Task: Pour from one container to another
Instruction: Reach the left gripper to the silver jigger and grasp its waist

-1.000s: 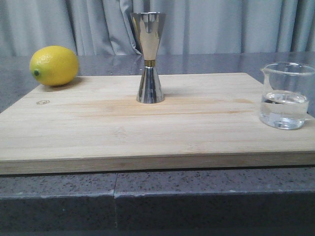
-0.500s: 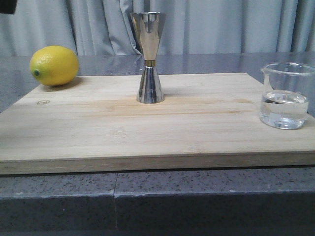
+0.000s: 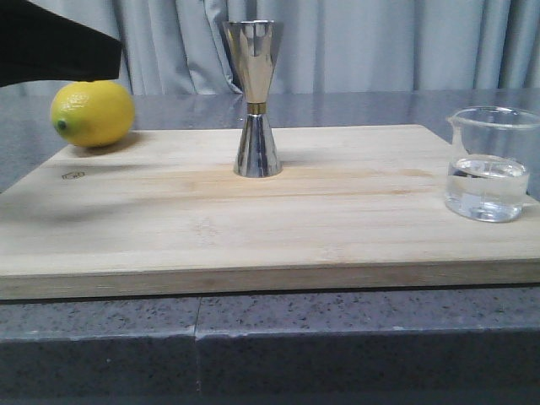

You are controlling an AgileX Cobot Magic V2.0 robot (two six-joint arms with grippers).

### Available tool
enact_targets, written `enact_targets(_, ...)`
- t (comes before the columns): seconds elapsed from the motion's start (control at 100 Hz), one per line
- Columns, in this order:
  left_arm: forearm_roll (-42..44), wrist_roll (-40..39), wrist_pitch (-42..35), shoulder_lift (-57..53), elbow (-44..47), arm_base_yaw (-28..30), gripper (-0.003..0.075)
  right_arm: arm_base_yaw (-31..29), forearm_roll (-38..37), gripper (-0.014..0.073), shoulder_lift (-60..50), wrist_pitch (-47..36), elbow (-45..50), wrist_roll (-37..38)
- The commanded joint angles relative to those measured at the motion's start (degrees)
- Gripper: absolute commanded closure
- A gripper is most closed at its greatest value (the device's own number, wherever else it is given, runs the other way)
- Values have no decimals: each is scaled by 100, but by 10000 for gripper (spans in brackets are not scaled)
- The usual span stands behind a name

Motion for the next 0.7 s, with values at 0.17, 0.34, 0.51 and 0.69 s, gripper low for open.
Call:
enact_targets(0.17, -1104, 850, 319, 271, -131, -612, 183, -26, -32, 49, 111, -434, -180, -42)
enact_targets(0.34, -1129, 981, 232, 573, -456, -1031, 183, -26, -32, 49, 111, -434, -180, -42)
enact_targets(0.51, -1129, 981, 137, 1015, -994, -1411, 183, -26, -32, 49, 111, -434, -180, -42)
enact_targets(0.69, -1129, 970, 137, 1570, -1607, -1709, 183, -26, -32, 49, 111, -434, -180, -42)
